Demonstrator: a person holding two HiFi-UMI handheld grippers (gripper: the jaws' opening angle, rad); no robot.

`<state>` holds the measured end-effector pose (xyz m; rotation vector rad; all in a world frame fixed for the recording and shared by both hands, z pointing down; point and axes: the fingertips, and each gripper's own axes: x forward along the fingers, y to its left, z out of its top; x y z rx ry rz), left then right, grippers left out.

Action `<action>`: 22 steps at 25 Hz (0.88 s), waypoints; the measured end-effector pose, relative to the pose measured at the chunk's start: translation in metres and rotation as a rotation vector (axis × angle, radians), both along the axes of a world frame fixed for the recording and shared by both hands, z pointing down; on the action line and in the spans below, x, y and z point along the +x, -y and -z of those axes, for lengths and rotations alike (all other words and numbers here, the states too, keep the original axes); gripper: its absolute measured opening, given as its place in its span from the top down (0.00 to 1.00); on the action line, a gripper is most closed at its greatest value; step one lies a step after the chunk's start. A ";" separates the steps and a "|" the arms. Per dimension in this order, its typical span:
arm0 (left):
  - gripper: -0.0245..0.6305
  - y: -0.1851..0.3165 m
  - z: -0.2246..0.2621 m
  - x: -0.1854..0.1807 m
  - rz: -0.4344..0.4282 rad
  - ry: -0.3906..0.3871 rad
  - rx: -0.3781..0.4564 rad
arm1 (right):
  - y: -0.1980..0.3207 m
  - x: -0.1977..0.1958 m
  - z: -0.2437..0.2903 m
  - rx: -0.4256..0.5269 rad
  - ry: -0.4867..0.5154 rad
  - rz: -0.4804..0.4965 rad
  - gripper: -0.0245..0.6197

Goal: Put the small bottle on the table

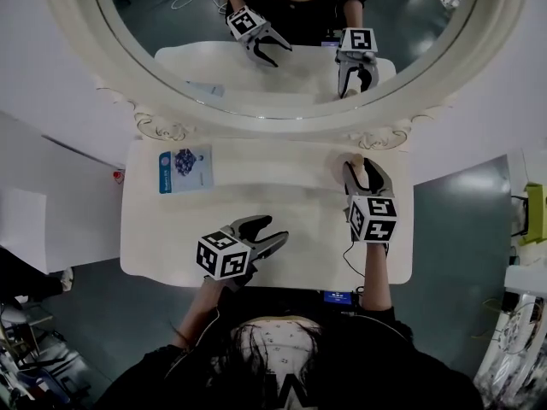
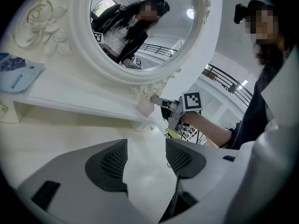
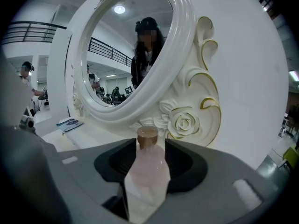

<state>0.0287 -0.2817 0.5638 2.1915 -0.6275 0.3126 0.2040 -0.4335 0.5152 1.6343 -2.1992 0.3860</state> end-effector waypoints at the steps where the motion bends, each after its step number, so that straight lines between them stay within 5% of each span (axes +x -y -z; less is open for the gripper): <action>1: 0.57 0.000 -0.001 -0.002 0.002 -0.001 -0.001 | -0.005 0.002 0.000 -0.005 -0.001 -0.006 0.67; 22: 0.57 -0.031 0.042 0.036 0.005 -0.029 0.118 | -0.166 -0.037 0.016 -0.029 0.160 0.231 0.67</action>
